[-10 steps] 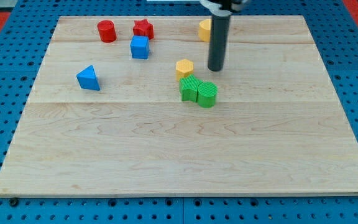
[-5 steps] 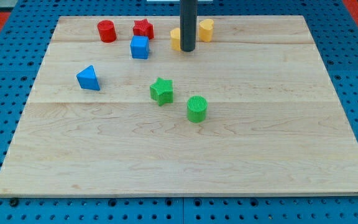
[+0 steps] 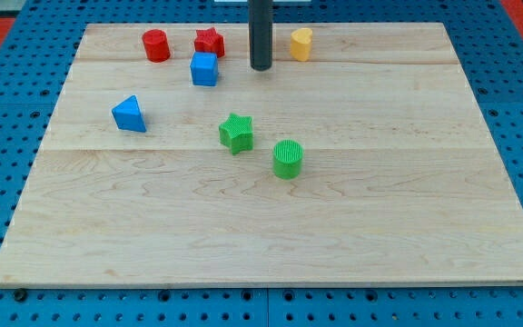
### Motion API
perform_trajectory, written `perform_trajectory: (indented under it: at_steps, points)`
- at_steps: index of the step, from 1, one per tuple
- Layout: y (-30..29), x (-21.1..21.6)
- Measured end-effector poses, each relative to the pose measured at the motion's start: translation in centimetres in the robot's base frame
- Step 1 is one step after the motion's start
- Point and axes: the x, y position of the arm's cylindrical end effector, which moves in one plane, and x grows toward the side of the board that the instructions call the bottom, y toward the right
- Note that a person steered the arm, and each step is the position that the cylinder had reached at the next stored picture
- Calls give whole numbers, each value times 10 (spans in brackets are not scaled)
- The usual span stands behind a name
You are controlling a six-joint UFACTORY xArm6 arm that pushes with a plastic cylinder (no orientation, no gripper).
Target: Move the yellow hexagon in between the yellow heart and red star
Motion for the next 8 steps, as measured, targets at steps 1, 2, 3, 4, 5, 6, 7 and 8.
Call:
perform_trajectory:
  at_steps: [1,2,3,4,5,6,7,8]
  points:
    - [-17,-13]
    - [82,-5]
    - [144,-50]
    - [100,-105]
    - [84,-105]
    - [30,-94]
    - [26,-107]
    - [-6,-100]
